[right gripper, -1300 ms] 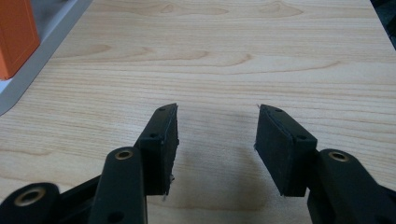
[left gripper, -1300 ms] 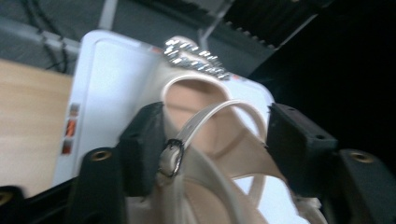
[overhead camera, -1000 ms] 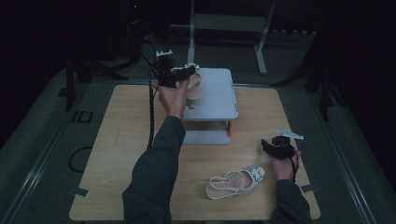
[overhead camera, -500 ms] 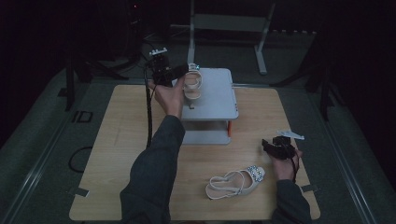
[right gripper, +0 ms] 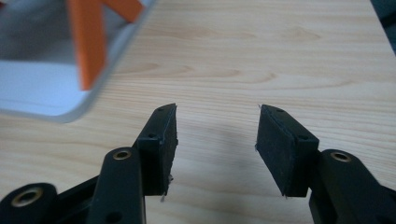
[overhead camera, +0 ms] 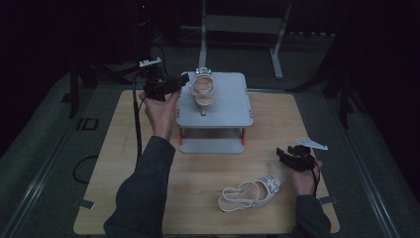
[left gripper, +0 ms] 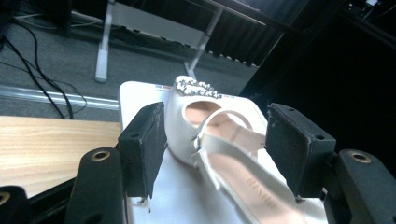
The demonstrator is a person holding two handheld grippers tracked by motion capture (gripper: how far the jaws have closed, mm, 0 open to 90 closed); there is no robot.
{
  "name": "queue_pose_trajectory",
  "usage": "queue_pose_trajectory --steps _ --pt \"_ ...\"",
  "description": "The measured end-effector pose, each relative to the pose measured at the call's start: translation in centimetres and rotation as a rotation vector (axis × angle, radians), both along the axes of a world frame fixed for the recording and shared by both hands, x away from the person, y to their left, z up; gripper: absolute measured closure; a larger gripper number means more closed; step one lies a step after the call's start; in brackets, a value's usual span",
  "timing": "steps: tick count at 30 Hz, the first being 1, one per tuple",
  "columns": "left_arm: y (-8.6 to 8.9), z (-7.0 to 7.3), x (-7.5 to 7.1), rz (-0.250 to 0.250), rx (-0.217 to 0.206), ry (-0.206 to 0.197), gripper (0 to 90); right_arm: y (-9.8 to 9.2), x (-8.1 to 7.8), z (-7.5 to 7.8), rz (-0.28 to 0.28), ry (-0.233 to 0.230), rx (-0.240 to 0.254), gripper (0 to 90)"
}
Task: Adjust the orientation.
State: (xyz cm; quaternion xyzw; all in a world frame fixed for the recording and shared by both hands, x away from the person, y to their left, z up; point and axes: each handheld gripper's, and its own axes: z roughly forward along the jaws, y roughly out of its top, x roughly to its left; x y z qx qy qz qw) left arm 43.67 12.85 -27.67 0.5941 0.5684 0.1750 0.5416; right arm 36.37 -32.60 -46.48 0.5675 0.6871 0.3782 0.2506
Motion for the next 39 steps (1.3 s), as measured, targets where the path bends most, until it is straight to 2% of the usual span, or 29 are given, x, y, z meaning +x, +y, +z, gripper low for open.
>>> queue_pose_trajectory --steps 2,3,5,8,11,17,20,24,27,33,38,39 --pt "0.2 -0.1 -0.1 0.001 0.015 0.006 38.5 0.1 -0.3 0.3 0.017 -0.005 0.003 47.5" --pt "0.7 -0.5 0.0 -0.017 -0.001 0.022 38.5 0.3 -0.6 0.5 0.032 -0.006 0.008 47.5" --pt "1.0 -0.8 -0.1 -0.034 -0.018 0.019 38.6 0.9 -1.7 1.1 0.080 -0.011 0.001 47.4" --pt "1.2 -1.3 -0.1 -0.049 0.011 0.021 38.6 1.3 -2.8 1.4 0.126 -0.006 -0.001 47.3" --pt "1.5 -2.0 0.0 -0.069 0.038 0.040 38.8 1.6 -4.0 1.6 0.170 -0.005 -0.003 47.2" --pt "1.5 -2.5 -0.3 -0.085 0.075 0.050 38.5 2.2 -5.9 1.9 0.227 -0.001 0.006 45.9" --pt "1.8 -2.9 -0.4 -0.086 0.042 0.042 39.0 2.6 -7.0 2.1 0.253 -0.003 -0.005 44.3" --pt "2.1 -3.5 -0.4 -0.078 0.061 0.065 39.2 2.8 -8.0 1.9 0.272 0.005 -0.003 40.2" --pt "2.1 -3.7 -0.5 -0.078 0.074 0.067 39.1 3.1 -8.6 1.4 0.288 0.022 -0.012 36.1" --pt "1.9 -3.7 -0.7 -0.080 0.097 0.063 38.7 3.9 -9.5 0.2 0.277 0.072 -0.032 21.5" --pt "1.7 -4.0 -0.9 -0.087 0.128 0.067 37.9 4.4 -9.9 -0.5 0.262 0.091 -0.119 18.1" --pt "1.7 -4.2 -1.0 -0.087 0.119 0.059 37.9 4.4 -9.9 -0.6 0.262 0.097 -0.125 18.4"
